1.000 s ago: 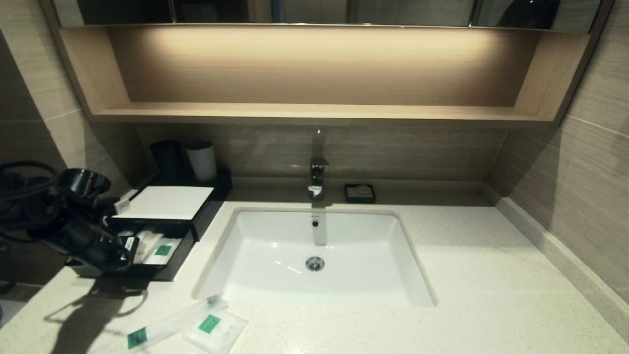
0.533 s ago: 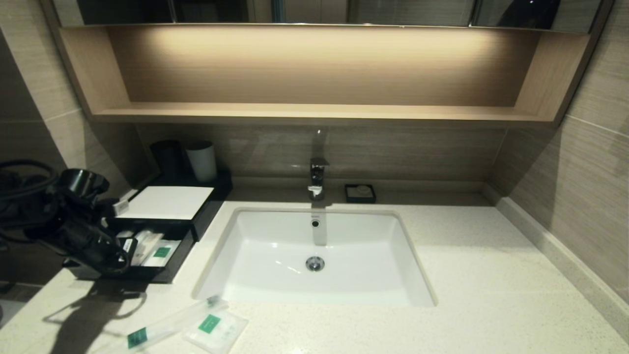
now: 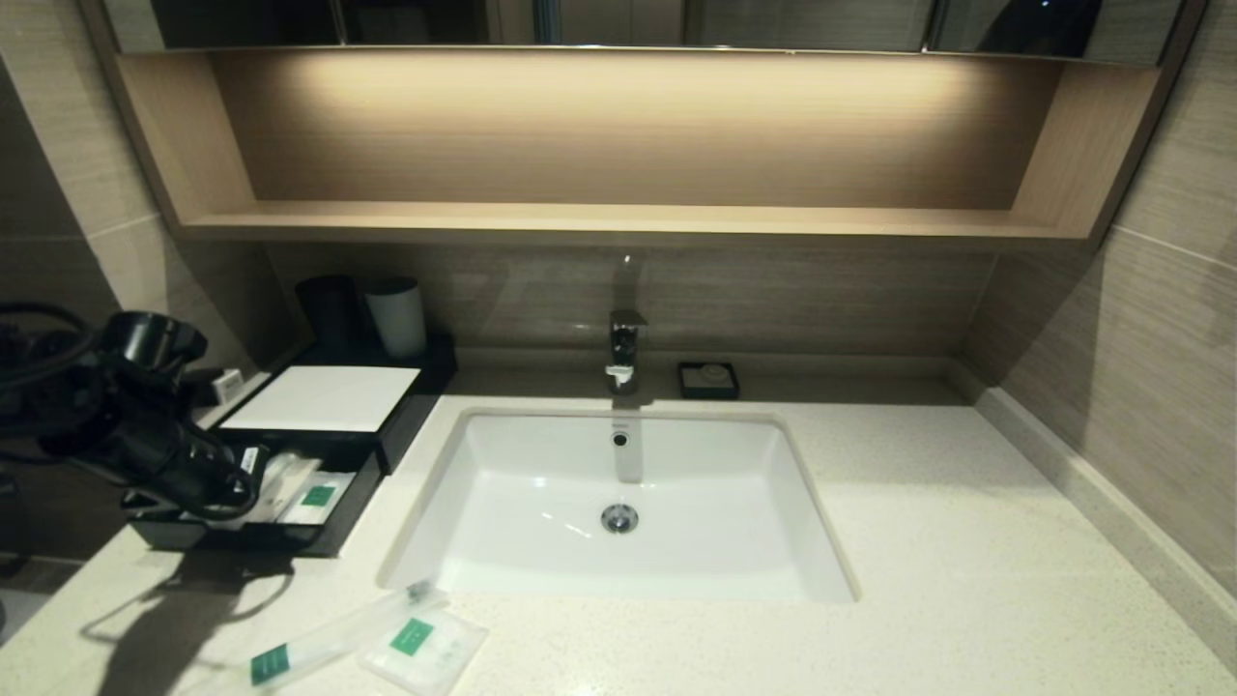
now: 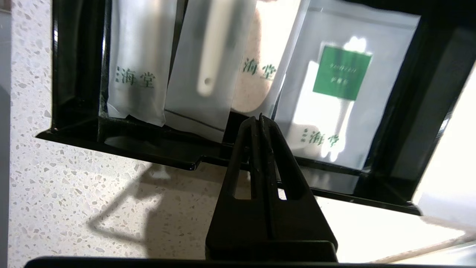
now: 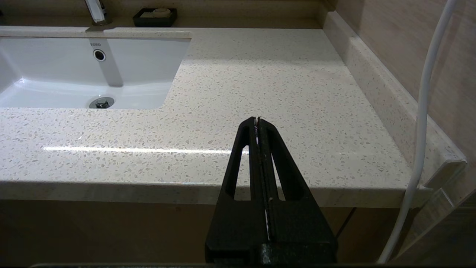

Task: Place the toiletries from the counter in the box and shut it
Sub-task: Open the drawer

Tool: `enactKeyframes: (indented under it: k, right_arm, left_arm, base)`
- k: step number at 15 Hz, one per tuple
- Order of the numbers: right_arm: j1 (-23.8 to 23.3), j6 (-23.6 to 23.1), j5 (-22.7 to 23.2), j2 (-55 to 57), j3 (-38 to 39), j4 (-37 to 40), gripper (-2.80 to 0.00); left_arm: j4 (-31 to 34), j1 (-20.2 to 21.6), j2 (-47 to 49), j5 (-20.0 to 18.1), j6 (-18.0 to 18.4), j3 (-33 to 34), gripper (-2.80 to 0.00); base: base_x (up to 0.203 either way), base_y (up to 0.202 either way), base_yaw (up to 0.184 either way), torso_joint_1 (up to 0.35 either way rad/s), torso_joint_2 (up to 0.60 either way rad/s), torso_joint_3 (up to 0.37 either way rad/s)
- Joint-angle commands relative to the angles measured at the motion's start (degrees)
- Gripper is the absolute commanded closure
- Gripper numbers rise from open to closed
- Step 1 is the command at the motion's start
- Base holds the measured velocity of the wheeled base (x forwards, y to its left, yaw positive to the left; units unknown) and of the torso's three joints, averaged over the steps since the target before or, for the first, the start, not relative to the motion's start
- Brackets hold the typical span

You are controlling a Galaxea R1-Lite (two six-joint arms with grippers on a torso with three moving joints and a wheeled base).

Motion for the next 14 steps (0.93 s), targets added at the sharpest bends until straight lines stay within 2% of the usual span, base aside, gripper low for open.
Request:
enactKeyframes:
  k: [1, 3, 5, 11, 14]
  right_arm:
    - [0.01, 0.00, 0.00, 0.05, 0.09, -0.01, 0.00]
    - [0.01, 0.00, 0.00, 0.00, 0.09, -0.01, 0.00]
    - [0.01, -0.03, 0.00, -0.03, 0.09, -0.01, 0.00]
    - [0.01, -0.03, 0.00, -0.04, 0.09, -0.01, 0.00]
    - [0.01, 0.00, 0.00, 0.05, 0.09, -0.01, 0.00]
  left_arm:
    - [-0.63, 0.01, -2.85, -0.41, -2.06, -0.69, 0.00]
    - [-1.41, -0.04, -6.56, -0.99, -5.52, -0.76, 0.00]
    - [-1.57, -0.13, -10.61, -3.34, -7.24, -0.23, 0.00]
    - [-1.30, -3.22, -21.68, -11.53, -7.43, 5.10, 0.00]
    - [-1.05, -7.79, -25.89, -13.39, -6.39, 9.19, 0.00]
  base:
    - [0.000, 0.000, 0.000, 0.000, 0.00, 0.000]
    - [0.000, 0.000, 0.000, 0.000, 0.00, 0.000]
    - [0.000, 0.000, 0.000, 0.000, 0.00, 0.000]
    - [0.000, 0.000, 0.000, 0.000, 0.00, 0.000]
    - [0.000, 0.000, 0.000, 0.000, 0.00, 0.000]
